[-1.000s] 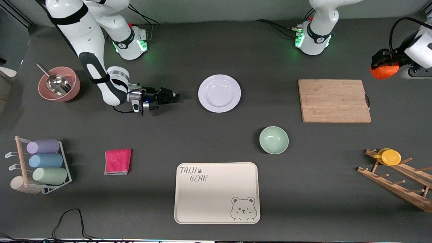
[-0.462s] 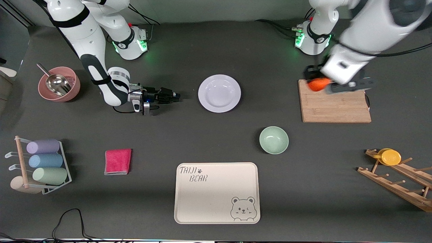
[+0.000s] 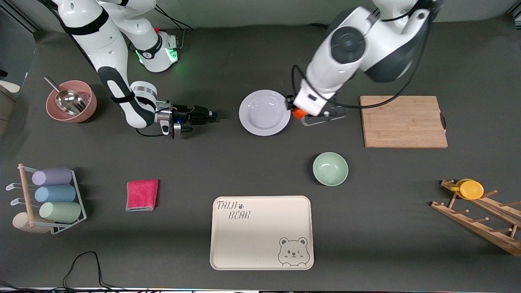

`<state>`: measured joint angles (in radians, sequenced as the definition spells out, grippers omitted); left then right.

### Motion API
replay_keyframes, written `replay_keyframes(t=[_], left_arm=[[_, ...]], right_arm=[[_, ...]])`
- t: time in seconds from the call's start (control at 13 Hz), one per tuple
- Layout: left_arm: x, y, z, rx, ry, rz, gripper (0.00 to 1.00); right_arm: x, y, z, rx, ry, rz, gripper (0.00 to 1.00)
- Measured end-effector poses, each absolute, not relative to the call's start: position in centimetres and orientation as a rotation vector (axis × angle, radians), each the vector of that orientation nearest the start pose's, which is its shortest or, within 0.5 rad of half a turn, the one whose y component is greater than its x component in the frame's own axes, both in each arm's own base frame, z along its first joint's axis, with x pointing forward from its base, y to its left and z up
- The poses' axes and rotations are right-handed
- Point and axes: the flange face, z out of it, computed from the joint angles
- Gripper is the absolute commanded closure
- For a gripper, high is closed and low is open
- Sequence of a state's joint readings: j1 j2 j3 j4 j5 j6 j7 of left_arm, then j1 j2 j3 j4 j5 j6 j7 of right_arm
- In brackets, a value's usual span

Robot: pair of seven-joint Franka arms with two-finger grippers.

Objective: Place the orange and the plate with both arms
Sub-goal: 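Carry the orange with the left gripper over the white plate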

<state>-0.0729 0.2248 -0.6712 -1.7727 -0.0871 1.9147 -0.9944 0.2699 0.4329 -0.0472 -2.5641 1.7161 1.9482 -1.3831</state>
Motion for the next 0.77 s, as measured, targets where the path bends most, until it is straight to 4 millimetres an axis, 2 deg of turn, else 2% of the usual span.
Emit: replay_keyframes(t=[0.15, 0.46, 0.77], left_arm=[[45.1, -42.7, 42.1, -3.187, -0.489, 0.32, 1.0], [44.0, -46.6, 35.4, -3.215, -0.527, 0.348, 1.0], [41.5, -48.2, 29.9, -3.182, -0.507, 0.277, 1.0]], right_arm=[[34.8, 14.4, 9.7, -1.943, 0.005, 0.037, 0.53], [34.8, 14.4, 9.7, -1.942, 0.005, 0.038, 0.53], [34.8, 14.4, 9.7, -1.942, 0.005, 0.038, 0.53]])
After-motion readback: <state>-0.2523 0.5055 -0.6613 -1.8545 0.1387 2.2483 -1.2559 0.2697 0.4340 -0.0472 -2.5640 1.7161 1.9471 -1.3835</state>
